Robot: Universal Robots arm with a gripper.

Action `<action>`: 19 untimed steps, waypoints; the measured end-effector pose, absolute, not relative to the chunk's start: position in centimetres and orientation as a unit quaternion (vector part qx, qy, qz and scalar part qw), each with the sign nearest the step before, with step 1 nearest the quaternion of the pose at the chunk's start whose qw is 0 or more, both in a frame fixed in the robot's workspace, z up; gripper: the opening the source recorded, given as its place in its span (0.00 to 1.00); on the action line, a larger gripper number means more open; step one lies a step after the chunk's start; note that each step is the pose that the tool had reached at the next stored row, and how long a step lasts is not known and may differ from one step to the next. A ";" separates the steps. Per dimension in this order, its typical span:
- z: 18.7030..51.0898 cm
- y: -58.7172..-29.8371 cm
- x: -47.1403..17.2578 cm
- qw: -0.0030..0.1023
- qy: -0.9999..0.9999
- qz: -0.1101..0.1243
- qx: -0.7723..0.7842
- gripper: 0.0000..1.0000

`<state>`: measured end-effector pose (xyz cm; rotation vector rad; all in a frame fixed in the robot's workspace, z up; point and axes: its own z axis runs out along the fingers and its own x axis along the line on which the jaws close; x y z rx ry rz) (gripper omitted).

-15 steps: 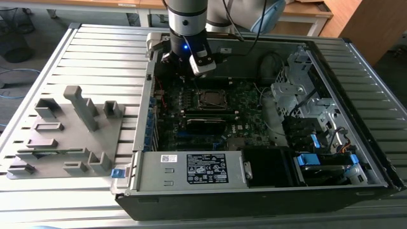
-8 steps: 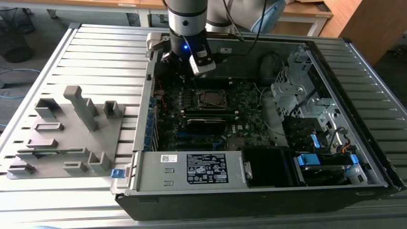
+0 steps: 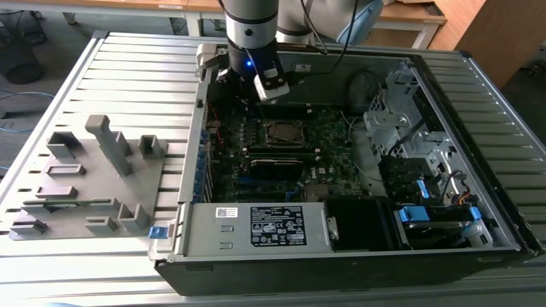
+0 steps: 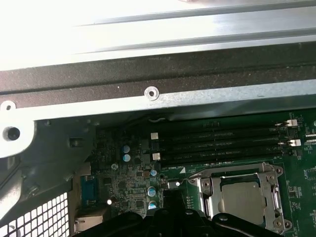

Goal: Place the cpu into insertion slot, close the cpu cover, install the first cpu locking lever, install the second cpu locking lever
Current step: 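Install the first cpu locking lever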

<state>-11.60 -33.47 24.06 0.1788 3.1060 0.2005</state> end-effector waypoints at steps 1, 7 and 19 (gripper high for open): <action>24.1 -33.5 -11.6 0.012 0.996 0.064 0.057 0.11; 24.1 -33.5 -11.6 0.012 0.996 0.066 0.057 0.11; 24.1 -33.5 -11.6 0.012 0.996 0.068 0.057 0.11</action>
